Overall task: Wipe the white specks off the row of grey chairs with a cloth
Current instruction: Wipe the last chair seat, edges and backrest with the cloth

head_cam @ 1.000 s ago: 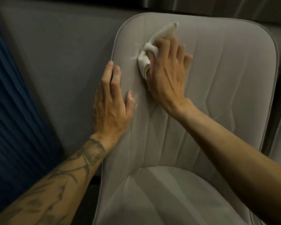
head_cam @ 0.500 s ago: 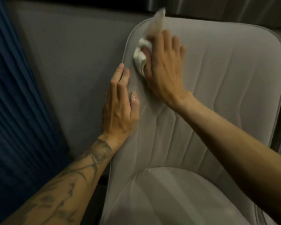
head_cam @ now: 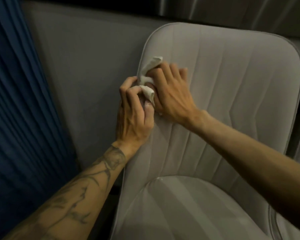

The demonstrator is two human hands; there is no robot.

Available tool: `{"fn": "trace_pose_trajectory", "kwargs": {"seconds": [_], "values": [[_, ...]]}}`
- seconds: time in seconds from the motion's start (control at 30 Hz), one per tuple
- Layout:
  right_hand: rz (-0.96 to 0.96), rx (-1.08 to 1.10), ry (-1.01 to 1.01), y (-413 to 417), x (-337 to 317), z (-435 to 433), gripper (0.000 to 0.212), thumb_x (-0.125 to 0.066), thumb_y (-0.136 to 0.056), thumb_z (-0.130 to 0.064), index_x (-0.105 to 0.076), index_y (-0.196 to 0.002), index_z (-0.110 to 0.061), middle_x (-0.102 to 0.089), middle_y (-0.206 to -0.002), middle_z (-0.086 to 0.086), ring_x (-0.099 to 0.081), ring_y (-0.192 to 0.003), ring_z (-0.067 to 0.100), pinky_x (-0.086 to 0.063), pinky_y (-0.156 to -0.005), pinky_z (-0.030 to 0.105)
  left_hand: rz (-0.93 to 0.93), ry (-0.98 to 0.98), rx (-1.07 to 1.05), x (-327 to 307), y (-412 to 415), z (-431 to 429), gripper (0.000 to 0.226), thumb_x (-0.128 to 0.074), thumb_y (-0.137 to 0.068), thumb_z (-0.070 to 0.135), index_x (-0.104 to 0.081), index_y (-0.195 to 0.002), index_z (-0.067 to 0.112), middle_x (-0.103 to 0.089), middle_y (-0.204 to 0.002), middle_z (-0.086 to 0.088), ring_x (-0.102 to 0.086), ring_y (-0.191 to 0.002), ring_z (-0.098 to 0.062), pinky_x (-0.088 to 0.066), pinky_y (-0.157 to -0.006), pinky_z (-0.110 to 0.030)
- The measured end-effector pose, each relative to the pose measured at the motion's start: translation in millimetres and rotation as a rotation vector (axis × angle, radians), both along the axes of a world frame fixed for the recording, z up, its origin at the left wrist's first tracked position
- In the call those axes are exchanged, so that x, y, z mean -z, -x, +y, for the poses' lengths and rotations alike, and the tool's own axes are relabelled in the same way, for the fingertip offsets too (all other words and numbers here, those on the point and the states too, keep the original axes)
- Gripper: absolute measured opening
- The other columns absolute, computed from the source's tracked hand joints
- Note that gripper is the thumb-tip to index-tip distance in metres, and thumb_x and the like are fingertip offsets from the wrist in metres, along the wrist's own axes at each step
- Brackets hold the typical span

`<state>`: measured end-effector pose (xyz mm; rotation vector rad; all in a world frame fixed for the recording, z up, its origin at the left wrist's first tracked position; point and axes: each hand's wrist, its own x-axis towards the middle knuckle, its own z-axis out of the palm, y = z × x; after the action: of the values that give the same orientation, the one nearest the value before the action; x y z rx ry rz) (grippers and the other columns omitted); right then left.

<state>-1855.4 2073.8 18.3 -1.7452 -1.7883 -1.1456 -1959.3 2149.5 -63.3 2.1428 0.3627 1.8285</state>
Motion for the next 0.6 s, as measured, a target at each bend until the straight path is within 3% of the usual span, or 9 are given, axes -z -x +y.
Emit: {"fn": "trace_pose_trajectory", "kwargs": {"seconds": [0.1,0.23,0.33,0.4,0.5,0.6], "values": [[-0.052,0.071,-0.078,-15,-43,18,0.038,-0.042,-0.100,-0.046,-0.057,-0.116,-0.015,-0.055,-0.113,0.012,-0.050,-0.097,0.030,-0.036,-0.084,0.044,0.072,-0.003,-0.024,-1,6,0,0.039,-0.049,-0.100,0.022,-0.048,-0.129,-0.003,-0.042,-0.146,-0.020,-0.050,-0.128,-0.032,-0.048,-0.104,-0.048],[0.134,0.127,-0.257,-2,-31,31,0.032,-0.047,-0.097,-0.039,-0.060,-0.114,-0.015,-0.057,-0.112,0.013,-0.052,-0.094,0.031,-0.034,-0.080,0.042,0.154,-0.016,-0.018,18,26,6,0.052,-0.042,-0.106,0.027,-0.039,-0.152,0.002,-0.038,-0.156,-0.014,-0.049,-0.137,-0.029,-0.048,-0.107,-0.049],[0.086,-0.044,-0.064,20,26,6,0.033,-0.054,-0.096,-0.038,-0.064,-0.112,-0.010,-0.059,-0.105,0.015,-0.053,-0.089,0.032,-0.036,-0.079,0.044,0.233,-0.004,-0.047,38,40,5,0.057,-0.043,-0.105,0.028,-0.031,-0.156,0.005,-0.038,-0.157,-0.016,-0.049,-0.136,-0.033,-0.047,-0.108,-0.051],[-0.038,-0.066,0.046,13,24,-2,0.035,-0.051,-0.099,-0.039,-0.065,-0.112,-0.010,-0.060,-0.104,0.014,-0.055,-0.089,0.032,-0.037,-0.079,0.043,0.284,-0.021,-0.072,46,44,4,0.060,-0.042,-0.105,0.031,-0.025,-0.159,0.010,-0.036,-0.159,-0.015,-0.049,-0.136,-0.032,-0.048,-0.106,-0.049],[-0.065,0.008,-0.106,-6,-15,17,0.031,-0.051,-0.100,-0.040,-0.059,-0.115,-0.014,-0.058,-0.107,0.012,-0.053,-0.091,0.030,-0.033,-0.080,0.042,0.295,-0.053,-0.111,50,43,8,0.061,-0.035,-0.108,0.037,-0.021,-0.163,0.014,-0.033,-0.161,-0.011,-0.050,-0.134,-0.030,-0.048,-0.103,-0.049],[0.117,0.059,-0.270,-7,-14,29,0.027,-0.047,-0.101,-0.040,-0.056,-0.115,-0.018,-0.054,-0.109,0.009,-0.049,-0.092,0.027,-0.033,-0.080,0.041,0.284,-0.037,-0.117,53,42,9,0.061,-0.028,-0.109,0.042,-0.018,-0.165,0.018,-0.033,-0.161,-0.010,-0.051,-0.133,-0.029,-0.049,-0.101,-0.051]]}}
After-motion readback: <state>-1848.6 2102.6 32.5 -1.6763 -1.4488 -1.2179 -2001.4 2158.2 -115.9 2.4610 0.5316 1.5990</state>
